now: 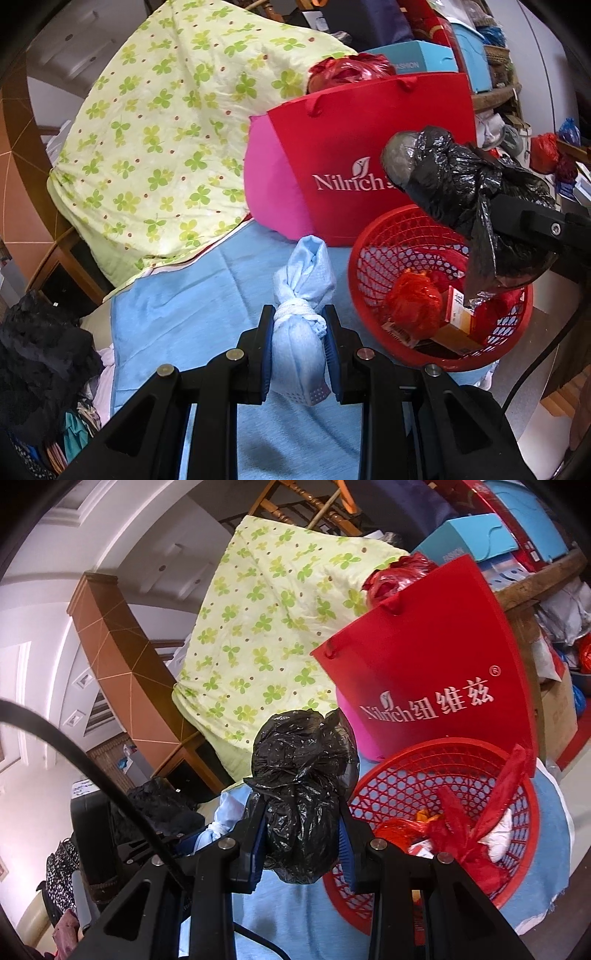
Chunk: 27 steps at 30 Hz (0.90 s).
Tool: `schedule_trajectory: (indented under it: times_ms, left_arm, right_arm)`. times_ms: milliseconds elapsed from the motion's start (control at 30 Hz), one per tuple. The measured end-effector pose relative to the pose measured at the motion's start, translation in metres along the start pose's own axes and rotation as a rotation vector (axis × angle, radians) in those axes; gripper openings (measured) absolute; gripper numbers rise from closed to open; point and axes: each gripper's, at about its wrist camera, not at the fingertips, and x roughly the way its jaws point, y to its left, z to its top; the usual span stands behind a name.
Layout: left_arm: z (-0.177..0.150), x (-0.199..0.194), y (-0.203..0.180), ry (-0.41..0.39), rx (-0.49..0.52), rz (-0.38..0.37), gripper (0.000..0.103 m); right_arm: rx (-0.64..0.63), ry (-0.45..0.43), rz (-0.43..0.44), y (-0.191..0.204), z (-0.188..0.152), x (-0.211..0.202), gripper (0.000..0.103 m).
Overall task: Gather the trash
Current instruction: 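Lower the black bag and tissue into the red basket with both tools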
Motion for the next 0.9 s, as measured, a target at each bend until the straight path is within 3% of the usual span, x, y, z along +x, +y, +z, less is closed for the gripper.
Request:
schedule_trajectory:
  times_ms: [900]
  left_arm:
    - [0.020, 0.022, -0.040, 0.007, 0.060, -0.075, 0.027]
  right_arm:
    - [0.055, -0.016, -0.074, -0.038, 0.007, -0.016, 0.036]
